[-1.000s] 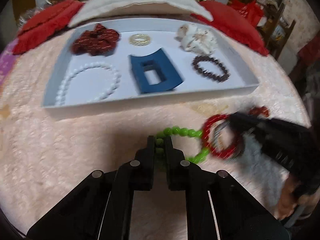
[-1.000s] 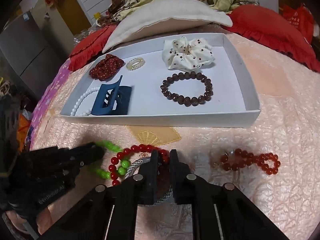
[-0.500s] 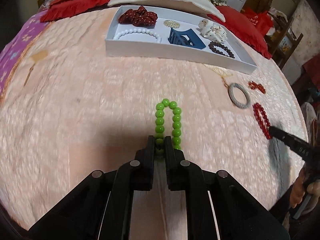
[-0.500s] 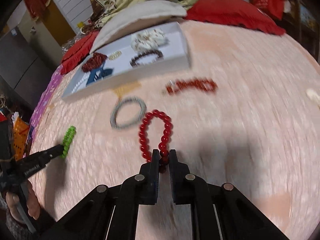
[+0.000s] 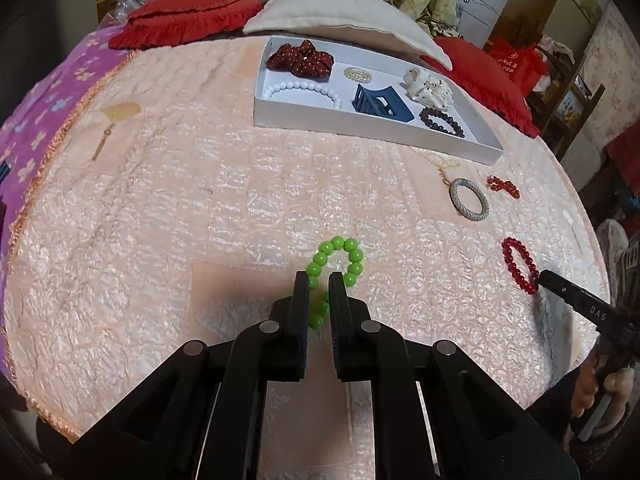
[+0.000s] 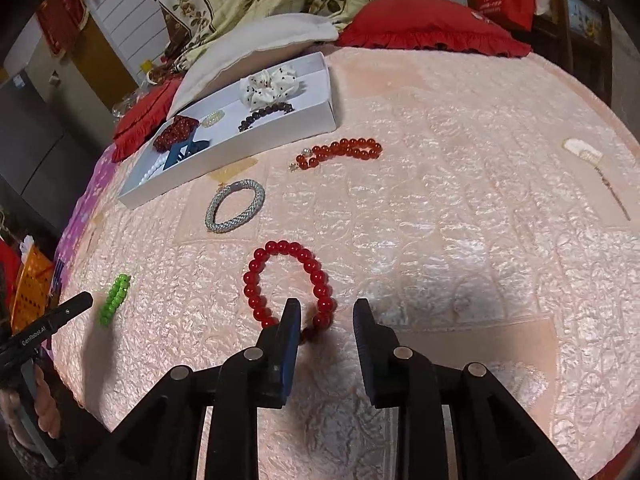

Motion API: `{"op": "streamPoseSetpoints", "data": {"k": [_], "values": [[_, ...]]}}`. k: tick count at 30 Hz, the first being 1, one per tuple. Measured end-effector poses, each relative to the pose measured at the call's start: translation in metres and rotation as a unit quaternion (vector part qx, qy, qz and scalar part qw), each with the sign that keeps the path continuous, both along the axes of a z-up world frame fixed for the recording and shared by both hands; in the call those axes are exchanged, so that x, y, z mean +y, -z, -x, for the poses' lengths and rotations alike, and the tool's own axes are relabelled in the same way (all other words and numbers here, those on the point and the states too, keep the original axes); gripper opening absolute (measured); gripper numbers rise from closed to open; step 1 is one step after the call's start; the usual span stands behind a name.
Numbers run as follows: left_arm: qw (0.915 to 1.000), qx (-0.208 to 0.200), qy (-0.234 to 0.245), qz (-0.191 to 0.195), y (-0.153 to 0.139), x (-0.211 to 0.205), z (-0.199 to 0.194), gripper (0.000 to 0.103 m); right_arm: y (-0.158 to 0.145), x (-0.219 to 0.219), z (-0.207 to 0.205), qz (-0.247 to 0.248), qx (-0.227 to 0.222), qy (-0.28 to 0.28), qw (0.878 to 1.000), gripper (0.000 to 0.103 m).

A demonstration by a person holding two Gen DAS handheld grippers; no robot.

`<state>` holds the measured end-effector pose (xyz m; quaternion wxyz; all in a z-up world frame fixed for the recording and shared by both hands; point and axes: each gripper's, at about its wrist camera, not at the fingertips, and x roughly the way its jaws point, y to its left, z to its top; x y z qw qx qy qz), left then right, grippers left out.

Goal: Organize jewelry

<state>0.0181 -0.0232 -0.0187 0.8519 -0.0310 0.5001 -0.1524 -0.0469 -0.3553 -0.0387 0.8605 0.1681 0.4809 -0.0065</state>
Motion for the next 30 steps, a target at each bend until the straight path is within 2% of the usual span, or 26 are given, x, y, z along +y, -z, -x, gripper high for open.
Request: {"op": "streamPoseSetpoints", "data": {"k": [5,7,8,11,21,24,30], "values": [[0.9987,-0.004,-0.015,0.048,-0.009,0.022,-0.003,0.011,-0.004,-0.004,0.003,0.002,-0.008,0.004,1.000,0.026],[0.9975,-0.005,-0.029,0.064,-0.013,0.032,-0.006,0.023,-0.003,-0.003,0.001,0.002,-0.008,0.001,1.000,0.026],[0.9969,-0.005,-0.038,0.068,-0.014,0.038,-0.008,0.025,-0.001,-0.002,-0.001,0.003,-0.006,-0.002,1.000,0.026],[0.9967,0.001,-0.051,0.064,-0.011,0.043,-0.013,0.026,0.002,0.003,-0.008,0.016,-0.003,-0.014,1.000,0.026],[0.9984,0.028,0.013,0.048,0.016,0.010,-0.018,0.026,0.008,0.018,-0.029,0.044,0.002,-0.048,0.998,0.026],[0.9993,0.024,0.019,0.023,0.020,0.006,-0.020,0.026,0.009,0.027,-0.031,0.072,-0.005,-0.056,0.996,0.026],[0.9992,0.013,0.037,0.000,0.026,0.000,-0.023,0.026,0.011,0.039,-0.033,0.120,-0.013,-0.071,0.990,0.026]]}}
